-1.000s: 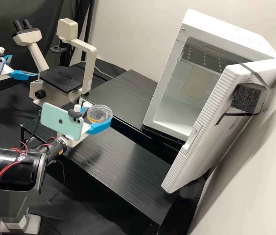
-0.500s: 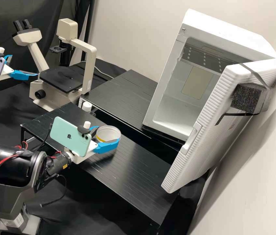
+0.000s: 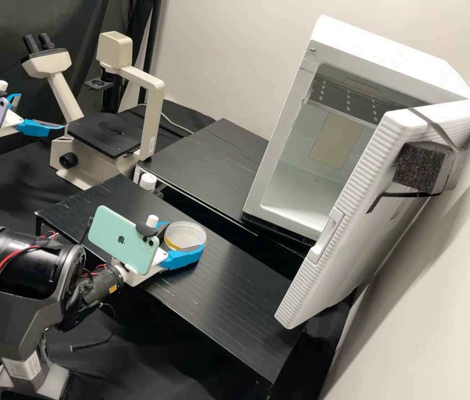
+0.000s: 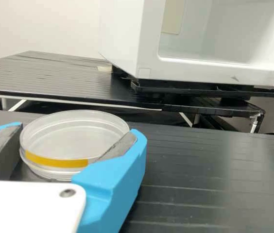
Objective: Move the petri dish to the bench.
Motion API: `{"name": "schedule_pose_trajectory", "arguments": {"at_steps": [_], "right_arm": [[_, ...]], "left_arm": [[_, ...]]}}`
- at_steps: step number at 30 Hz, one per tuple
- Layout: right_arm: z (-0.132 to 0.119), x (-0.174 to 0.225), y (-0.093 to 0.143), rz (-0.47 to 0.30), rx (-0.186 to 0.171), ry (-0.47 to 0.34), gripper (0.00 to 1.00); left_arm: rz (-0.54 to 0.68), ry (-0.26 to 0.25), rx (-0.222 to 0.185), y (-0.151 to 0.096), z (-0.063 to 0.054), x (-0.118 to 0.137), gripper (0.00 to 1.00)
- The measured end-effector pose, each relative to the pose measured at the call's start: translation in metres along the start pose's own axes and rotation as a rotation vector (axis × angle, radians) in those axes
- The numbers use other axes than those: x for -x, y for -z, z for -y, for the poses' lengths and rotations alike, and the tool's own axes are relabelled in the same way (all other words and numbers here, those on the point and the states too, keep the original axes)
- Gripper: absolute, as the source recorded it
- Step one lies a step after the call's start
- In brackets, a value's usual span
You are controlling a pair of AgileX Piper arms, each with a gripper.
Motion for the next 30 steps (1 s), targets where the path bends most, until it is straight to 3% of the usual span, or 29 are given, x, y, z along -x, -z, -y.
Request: {"name": "schedule_pose_trajectory", "arguments": {"at_steps": [14,21,23,27,30], "right_arm": [[-0.006,0.007,-0.001,-0.012,0.000,-0.029,1.00],[-0.020,0.019,0.005,-0.031,0.007,-0.092,1.00],[-0.024,0.023,0.005,-0.048,-0.008,-0.106,1.00],[-0.036,0.031,0.004,-0.112,-0.135,-0.146,1.00],[-0.038,0.032,0.007,-0.149,-0.180,-0.148,1.00]], "left_arm": [[0.000,0.000,0.000,0.000,0.000,0.000,1.00],[0.000,0.000,0.000,0.000,0.000,0.000,1.00],[0.000,0.000,0.000,0.000,0.000,0.000,1.00],[0.000,0.000,0.000,0.000,0.000,0.000,1.00],[0.000,0.000,0.000,0.000,0.000,0.000,1.00]]}}
